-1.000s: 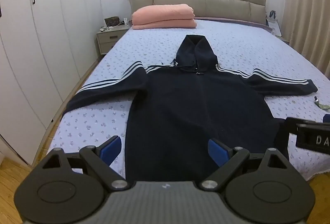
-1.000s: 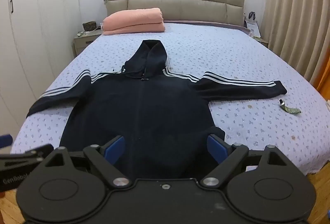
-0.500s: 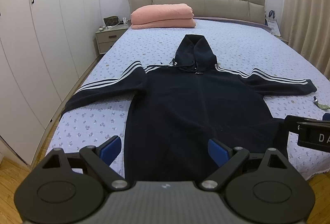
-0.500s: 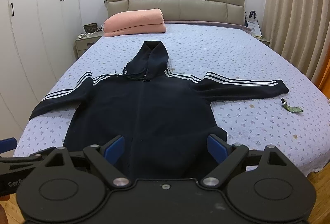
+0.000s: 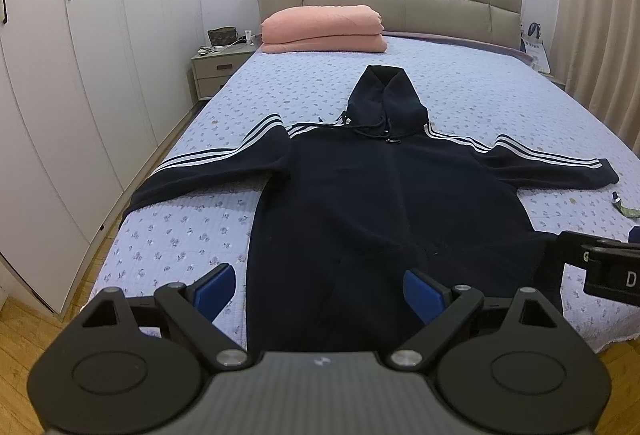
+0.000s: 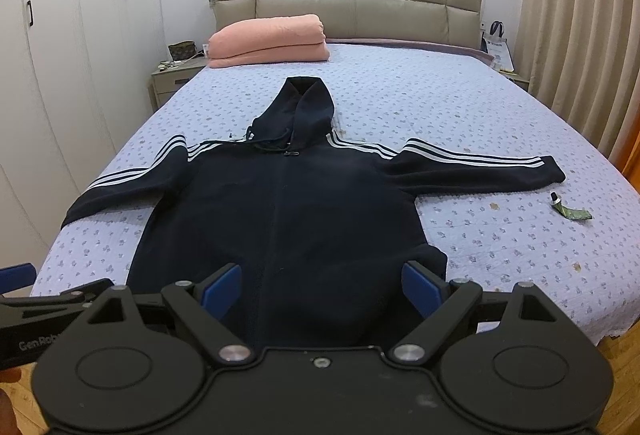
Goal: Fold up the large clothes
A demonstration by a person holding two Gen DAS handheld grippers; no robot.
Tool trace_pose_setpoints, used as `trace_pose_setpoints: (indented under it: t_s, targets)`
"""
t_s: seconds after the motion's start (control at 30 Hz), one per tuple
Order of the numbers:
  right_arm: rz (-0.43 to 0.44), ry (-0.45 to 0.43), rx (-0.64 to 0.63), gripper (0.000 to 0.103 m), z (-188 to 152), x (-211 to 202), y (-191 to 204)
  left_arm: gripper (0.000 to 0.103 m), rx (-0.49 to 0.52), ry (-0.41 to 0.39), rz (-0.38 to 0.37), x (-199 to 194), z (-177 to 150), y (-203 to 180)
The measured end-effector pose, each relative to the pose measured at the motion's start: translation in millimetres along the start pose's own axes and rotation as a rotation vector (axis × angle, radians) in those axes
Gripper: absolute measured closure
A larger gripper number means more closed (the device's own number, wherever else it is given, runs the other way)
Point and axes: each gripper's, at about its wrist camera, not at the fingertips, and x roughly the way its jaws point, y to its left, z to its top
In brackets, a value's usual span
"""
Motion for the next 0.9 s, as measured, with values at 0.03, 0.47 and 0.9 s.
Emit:
trace_pose_setpoints:
  t_s: [0.03,0.47,0.9]
  targets:
    - [0.0,0.0,-0.002,0.0,-0.5,-0.2,0.6,0.01,0.001,0.0,0.001,-0.5,-0.3,-0.2]
    - [0.0,0.001,-0.003,0.0,-1.1,0.0,0.9,0.01,-0.012,0.007,0.005,1.1,-0.8,4.1]
    - [0.004,0.006,-0.003,0.0,-1.8,-0.3,1.9,0.01,-0.017,0.004,0.007,2.1,-3.6,6.2]
